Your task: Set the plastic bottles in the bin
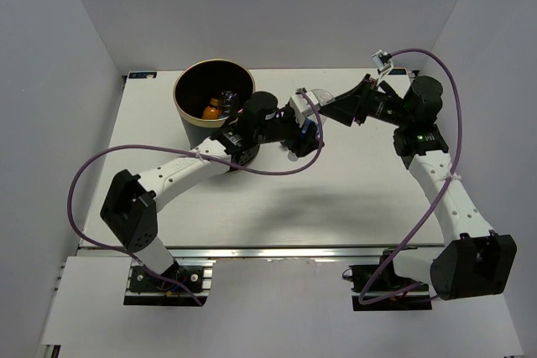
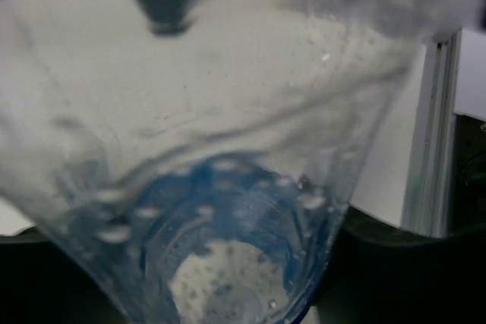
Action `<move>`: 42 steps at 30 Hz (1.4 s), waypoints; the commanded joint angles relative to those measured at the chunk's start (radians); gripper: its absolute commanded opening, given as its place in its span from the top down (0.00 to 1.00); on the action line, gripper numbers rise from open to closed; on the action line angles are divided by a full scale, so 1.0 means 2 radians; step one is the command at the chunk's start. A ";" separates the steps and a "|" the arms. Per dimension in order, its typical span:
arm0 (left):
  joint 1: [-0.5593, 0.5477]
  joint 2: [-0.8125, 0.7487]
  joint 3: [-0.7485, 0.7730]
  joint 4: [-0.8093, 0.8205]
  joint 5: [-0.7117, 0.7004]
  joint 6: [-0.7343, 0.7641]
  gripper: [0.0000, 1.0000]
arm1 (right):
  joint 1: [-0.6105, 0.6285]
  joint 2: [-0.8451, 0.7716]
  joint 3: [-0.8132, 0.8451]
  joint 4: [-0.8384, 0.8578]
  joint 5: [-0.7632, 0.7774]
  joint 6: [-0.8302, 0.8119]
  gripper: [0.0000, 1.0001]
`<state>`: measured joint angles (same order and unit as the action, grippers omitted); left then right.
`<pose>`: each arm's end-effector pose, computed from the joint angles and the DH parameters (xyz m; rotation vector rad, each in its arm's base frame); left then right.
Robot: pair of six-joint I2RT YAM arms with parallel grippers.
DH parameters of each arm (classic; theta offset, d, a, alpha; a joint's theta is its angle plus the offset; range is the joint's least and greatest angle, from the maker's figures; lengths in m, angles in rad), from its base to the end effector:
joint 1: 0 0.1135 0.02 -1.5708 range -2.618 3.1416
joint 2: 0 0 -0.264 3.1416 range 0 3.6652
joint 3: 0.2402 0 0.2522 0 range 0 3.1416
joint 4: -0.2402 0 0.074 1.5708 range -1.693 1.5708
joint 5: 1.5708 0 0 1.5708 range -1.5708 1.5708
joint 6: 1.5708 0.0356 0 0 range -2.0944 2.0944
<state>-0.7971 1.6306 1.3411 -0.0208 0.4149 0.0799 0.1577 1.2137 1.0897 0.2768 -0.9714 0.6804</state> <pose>0.2617 -0.2884 0.3321 1.0863 1.6194 -0.8733 0.2632 0.0716 0.4044 -0.4702 1.5738 1.3381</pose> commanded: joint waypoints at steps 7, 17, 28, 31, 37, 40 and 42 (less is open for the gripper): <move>0.004 -0.046 -0.004 0.038 -0.104 -0.012 0.58 | -0.001 0.007 0.073 -0.084 0.032 -0.113 0.11; 0.111 -0.123 0.013 0.049 -0.223 -0.093 0.56 | -0.099 0.004 0.080 -0.076 0.012 -0.098 0.11; 0.208 -0.110 0.008 0.066 -0.367 -0.105 0.24 | -0.034 0.052 0.095 -0.211 0.272 -0.223 0.11; 0.212 -0.103 0.004 0.056 -0.383 -0.109 0.02 | 0.000 0.063 0.070 -0.201 0.341 -0.236 0.11; 0.217 -0.120 0.033 0.017 -0.379 -0.097 0.02 | 0.071 0.139 0.096 -0.233 0.437 -0.250 0.11; 0.217 -0.133 0.049 -0.009 -0.361 -0.095 0.02 | 0.100 0.178 0.115 -0.241 0.483 -0.237 0.11; 0.217 -0.149 0.045 -0.015 -0.358 -0.108 0.02 | 0.112 0.207 0.122 -0.237 0.515 -0.217 0.11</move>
<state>-0.3683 1.4269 1.3872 -0.0044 -0.3222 -0.1211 0.3458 1.5864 1.2724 -0.1864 -0.0906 0.2268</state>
